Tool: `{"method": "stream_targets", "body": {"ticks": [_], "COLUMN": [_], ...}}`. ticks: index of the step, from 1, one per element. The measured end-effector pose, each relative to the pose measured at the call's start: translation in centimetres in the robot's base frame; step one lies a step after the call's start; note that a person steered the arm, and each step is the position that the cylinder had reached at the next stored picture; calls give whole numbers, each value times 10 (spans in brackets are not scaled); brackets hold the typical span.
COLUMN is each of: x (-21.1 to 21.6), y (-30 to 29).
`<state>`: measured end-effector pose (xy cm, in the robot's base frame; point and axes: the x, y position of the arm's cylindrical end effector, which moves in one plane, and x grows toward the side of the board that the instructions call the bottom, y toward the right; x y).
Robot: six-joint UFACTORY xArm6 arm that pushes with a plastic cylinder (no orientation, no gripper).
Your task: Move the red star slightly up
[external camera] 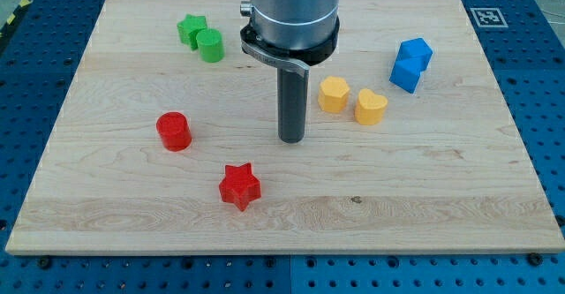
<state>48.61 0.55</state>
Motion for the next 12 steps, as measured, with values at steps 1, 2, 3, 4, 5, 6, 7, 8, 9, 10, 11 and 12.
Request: {"method": "stream_targets", "body": {"ticks": [1, 2, 3, 4, 5, 6, 7, 8, 9, 10, 11, 12], "x": [20, 28, 60, 91, 100, 100, 110, 127, 126, 87, 84, 96], "y": [0, 1, 1, 1, 1, 1, -4, -25, -69, -80, -80, -63]}}
